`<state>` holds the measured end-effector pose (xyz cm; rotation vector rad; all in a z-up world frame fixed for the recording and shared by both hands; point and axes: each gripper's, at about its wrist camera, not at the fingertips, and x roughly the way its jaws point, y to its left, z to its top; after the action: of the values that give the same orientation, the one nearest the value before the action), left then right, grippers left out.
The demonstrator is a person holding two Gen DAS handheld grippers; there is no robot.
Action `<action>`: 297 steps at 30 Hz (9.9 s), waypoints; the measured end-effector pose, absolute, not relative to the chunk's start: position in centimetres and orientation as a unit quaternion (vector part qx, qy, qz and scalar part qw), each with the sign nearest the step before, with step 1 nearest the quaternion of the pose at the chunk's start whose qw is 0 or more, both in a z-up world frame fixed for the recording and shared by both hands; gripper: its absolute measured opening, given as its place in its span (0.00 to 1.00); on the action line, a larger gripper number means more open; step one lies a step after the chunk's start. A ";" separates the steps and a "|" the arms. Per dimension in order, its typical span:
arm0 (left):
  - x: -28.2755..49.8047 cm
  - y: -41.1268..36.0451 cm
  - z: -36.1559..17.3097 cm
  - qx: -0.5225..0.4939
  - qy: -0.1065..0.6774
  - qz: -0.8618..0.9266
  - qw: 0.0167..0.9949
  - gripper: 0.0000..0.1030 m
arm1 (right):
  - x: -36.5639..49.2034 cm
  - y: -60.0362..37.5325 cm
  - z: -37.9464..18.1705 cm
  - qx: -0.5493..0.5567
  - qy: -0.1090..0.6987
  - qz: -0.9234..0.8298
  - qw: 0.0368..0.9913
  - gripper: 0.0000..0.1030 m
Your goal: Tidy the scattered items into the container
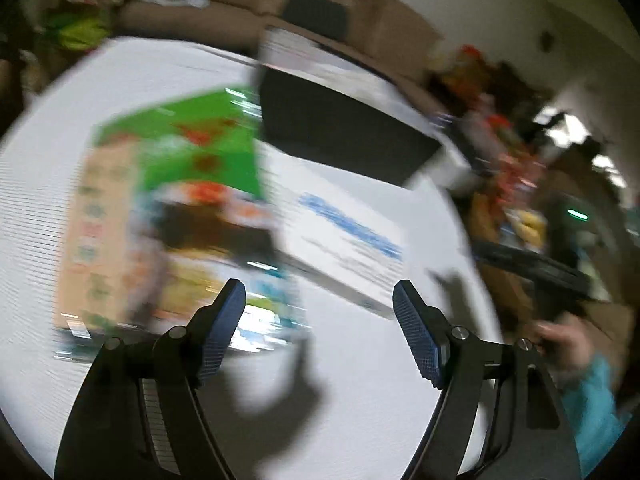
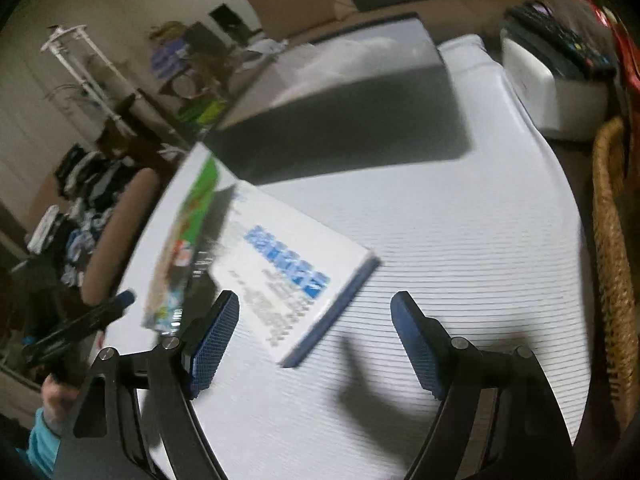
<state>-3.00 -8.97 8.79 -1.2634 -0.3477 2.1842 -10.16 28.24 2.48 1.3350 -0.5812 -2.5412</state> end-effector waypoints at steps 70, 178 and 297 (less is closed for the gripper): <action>-8.4 -21.8 7.5 -0.465 -0.290 0.826 0.128 0.69 | -18.8 1.2 -2.5 0.425 0.178 -0.839 0.288 0.61; -32.8 -0.8 12.1 -0.382 0.017 0.892 0.239 0.88 | -48.9 23.5 10.4 0.447 -0.117 -0.880 0.112 0.73; -7.4 -1.8 0.3 -0.601 -0.151 0.745 0.247 0.91 | -7.8 26.3 -5.0 0.510 -0.360 -0.757 0.194 0.92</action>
<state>-7.43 -1.77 0.27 -1.6385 -0.4131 2.0320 -7.81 26.27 -5.00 1.4302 -1.0105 -2.1228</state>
